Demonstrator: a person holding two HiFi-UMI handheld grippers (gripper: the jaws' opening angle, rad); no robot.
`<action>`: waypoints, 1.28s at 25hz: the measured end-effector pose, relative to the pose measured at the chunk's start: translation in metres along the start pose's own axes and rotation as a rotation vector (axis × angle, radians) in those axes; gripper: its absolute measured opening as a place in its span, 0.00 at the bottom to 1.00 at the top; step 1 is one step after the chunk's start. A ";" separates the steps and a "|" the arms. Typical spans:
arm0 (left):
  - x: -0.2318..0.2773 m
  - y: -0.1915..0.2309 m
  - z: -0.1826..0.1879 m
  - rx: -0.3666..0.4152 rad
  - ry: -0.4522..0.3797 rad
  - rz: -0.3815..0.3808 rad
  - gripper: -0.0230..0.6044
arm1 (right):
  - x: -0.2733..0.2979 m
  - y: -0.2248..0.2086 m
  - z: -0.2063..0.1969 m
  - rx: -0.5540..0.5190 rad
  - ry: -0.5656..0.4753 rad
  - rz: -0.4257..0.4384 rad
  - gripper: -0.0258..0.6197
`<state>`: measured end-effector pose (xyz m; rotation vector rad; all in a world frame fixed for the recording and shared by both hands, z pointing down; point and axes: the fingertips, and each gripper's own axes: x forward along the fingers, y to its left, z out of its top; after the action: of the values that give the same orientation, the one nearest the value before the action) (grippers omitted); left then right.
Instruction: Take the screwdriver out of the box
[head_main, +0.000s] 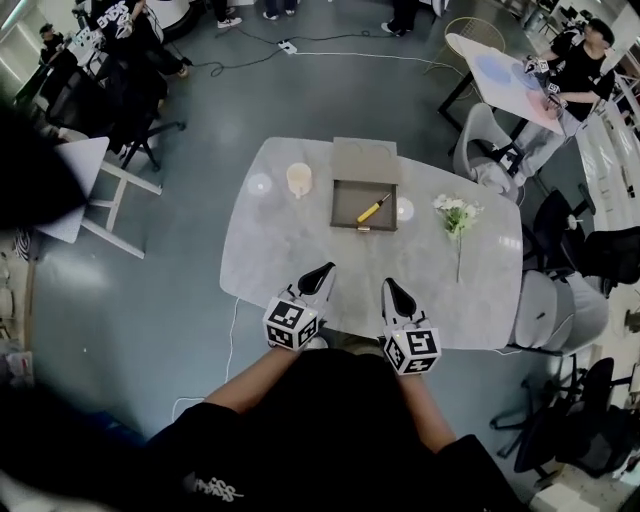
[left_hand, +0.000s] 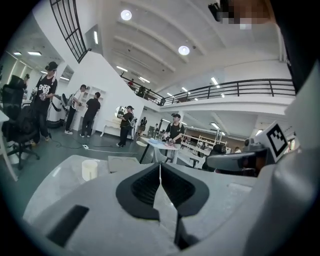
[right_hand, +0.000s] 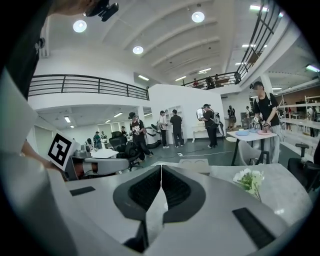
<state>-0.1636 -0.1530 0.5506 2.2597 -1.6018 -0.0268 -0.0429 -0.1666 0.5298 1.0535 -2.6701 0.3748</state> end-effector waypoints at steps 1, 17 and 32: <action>0.013 0.004 -0.004 -0.013 0.021 0.005 0.07 | 0.004 -0.010 0.001 0.009 0.005 -0.002 0.06; 0.280 0.090 -0.094 0.151 0.453 -0.052 0.25 | 0.050 -0.178 -0.031 0.199 0.052 -0.119 0.06; 0.369 0.131 -0.227 0.337 0.858 -0.048 0.30 | 0.024 -0.252 -0.071 0.276 0.110 -0.268 0.06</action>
<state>-0.1011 -0.4632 0.8740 2.0614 -1.1199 1.1082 0.1244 -0.3364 0.6403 1.4052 -2.3849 0.7367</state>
